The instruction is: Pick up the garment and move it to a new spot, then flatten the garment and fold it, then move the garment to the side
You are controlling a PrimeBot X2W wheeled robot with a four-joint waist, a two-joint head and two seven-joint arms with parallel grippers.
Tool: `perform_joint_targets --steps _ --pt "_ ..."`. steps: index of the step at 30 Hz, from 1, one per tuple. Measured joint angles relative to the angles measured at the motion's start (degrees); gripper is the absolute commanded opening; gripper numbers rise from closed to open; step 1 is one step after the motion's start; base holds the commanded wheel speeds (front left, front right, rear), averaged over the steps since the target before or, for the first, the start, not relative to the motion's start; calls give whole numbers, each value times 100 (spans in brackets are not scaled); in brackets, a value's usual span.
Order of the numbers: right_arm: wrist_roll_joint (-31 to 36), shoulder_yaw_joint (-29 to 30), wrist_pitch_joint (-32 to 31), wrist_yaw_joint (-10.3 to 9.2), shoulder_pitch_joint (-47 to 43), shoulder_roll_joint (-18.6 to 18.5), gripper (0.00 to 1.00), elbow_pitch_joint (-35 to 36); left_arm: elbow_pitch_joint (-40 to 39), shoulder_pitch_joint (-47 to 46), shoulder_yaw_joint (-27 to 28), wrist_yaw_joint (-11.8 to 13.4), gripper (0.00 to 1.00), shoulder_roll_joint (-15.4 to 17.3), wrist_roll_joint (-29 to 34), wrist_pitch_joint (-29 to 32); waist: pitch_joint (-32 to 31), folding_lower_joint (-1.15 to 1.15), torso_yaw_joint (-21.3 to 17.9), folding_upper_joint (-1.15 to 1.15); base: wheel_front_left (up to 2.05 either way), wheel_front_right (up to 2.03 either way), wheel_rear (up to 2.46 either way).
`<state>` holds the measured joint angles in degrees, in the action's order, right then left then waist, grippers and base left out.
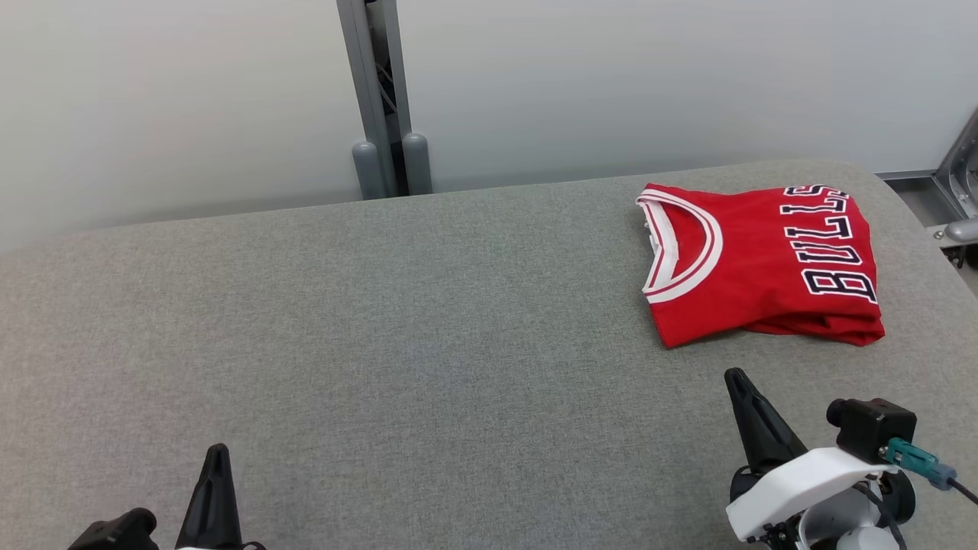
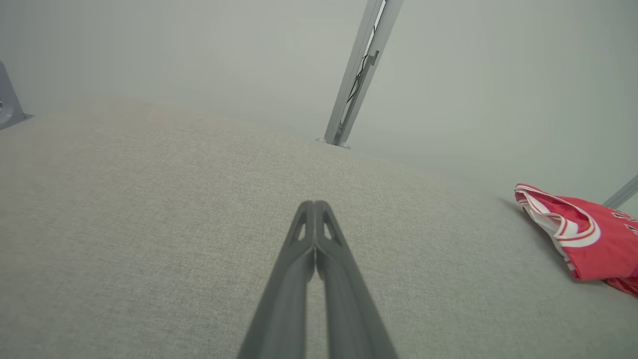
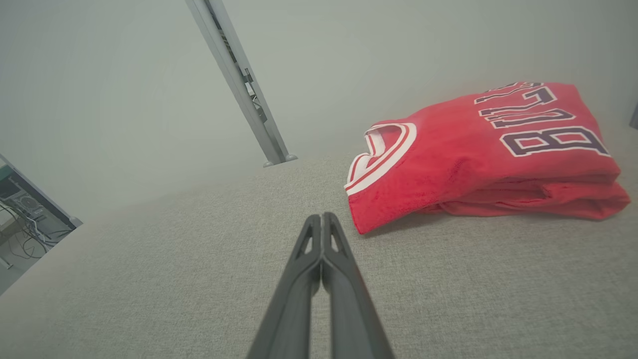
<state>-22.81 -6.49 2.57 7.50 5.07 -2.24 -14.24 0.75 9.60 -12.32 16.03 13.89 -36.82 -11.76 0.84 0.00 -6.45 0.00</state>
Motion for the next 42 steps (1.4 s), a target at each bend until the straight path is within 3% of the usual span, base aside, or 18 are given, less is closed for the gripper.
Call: perform_joint_targets --steps 17,42 --pt "-1585 187 -215 -1 169 -16 0 -181 285 -294 417 -519 0 -197 -1299 302 -9 1 93 0 0 0 0" --pt "-3397 435 -501 -1 417 -40 0 -372 600 -662 927 -1146 0 -437 -2786 673 -23 1 228 0 0 0 0"
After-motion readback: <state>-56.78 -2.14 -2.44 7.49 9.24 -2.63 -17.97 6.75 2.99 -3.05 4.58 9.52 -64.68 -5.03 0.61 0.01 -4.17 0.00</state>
